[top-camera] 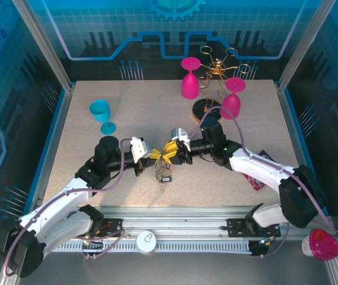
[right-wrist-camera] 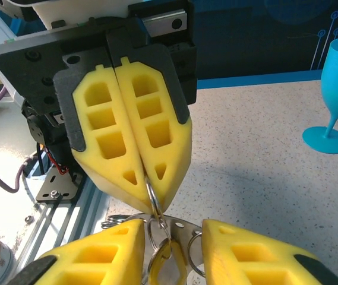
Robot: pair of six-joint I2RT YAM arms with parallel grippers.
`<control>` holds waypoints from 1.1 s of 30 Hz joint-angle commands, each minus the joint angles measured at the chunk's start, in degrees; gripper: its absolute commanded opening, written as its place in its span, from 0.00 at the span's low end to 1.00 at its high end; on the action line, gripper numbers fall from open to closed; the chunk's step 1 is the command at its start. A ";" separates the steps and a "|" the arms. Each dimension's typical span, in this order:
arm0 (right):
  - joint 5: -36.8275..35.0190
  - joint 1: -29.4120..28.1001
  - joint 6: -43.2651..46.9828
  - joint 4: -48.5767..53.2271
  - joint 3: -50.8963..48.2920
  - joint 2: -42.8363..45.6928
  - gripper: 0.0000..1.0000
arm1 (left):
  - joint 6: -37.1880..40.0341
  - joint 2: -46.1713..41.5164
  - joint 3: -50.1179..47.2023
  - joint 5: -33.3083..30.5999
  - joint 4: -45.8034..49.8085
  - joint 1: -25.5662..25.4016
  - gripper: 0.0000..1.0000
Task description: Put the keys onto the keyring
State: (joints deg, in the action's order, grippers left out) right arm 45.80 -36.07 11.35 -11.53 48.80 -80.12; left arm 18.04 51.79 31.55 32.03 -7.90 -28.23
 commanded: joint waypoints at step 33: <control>-4.99 -4.43 22.23 41.33 21.43 -4.18 0.00 | 14.30 5.95 12.32 -0.81 22.40 -0.15 0.00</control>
State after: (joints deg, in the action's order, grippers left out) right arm 39.22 -38.96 30.37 24.32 67.24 -84.42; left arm 29.43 57.08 41.87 31.57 10.98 -28.23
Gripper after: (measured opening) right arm 0.055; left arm 0.054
